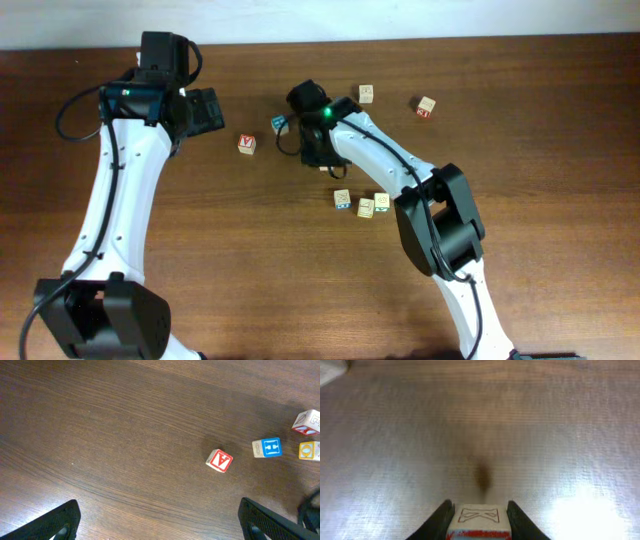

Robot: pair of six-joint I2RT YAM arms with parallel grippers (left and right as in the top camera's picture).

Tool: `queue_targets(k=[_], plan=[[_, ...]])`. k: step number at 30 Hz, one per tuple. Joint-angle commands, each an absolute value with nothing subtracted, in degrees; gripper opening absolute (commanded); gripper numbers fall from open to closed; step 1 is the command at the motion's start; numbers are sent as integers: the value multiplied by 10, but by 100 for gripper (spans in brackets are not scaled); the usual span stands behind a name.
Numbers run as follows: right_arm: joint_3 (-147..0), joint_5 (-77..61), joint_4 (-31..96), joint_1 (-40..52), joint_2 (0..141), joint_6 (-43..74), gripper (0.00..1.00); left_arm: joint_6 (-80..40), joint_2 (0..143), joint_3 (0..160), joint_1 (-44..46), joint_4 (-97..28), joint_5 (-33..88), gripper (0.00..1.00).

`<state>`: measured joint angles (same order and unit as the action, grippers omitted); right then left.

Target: Rotate 5 blocks

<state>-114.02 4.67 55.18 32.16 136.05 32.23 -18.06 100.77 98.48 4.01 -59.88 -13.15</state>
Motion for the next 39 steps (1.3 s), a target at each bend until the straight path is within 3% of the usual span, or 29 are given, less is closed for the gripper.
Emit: queue_targets(k=[1, 6, 20, 21, 25, 29, 33, 35, 39], plan=[[-1164, -15, 614, 329, 1327, 317, 29, -189, 1013, 996, 40, -598, -140, 99], [-1147, -19, 688, 356, 1327, 317, 29, -189, 1013, 996, 40, -599, -140, 99], [-1104, 7, 666, 375, 1345, 320, 32, -189, 1013, 996, 40, -599, -140, 99], [-1104, 7, 666, 374, 1345, 319, 40, -189, 1013, 996, 40, -599, -140, 99], [-1104, 7, 665, 374, 1345, 319, 52, -189, 1013, 996, 40, -599, -140, 99], [-1149, 4, 677, 370, 1332, 317, 54, -189, 1013, 996, 40, -598, -140, 99], [-1254, 6, 666, 334, 1326, 282, 63, -189, 1013, 996, 40, -599, -140, 99], [-1276, -7, 601, 312, 1326, 239, 72, -189, 1013, 996, 40, -599, -140, 99], [-1277, -28, 519, 296, 1326, 171, 76, -189, 1013, 996, 40, -599, -140, 99]])
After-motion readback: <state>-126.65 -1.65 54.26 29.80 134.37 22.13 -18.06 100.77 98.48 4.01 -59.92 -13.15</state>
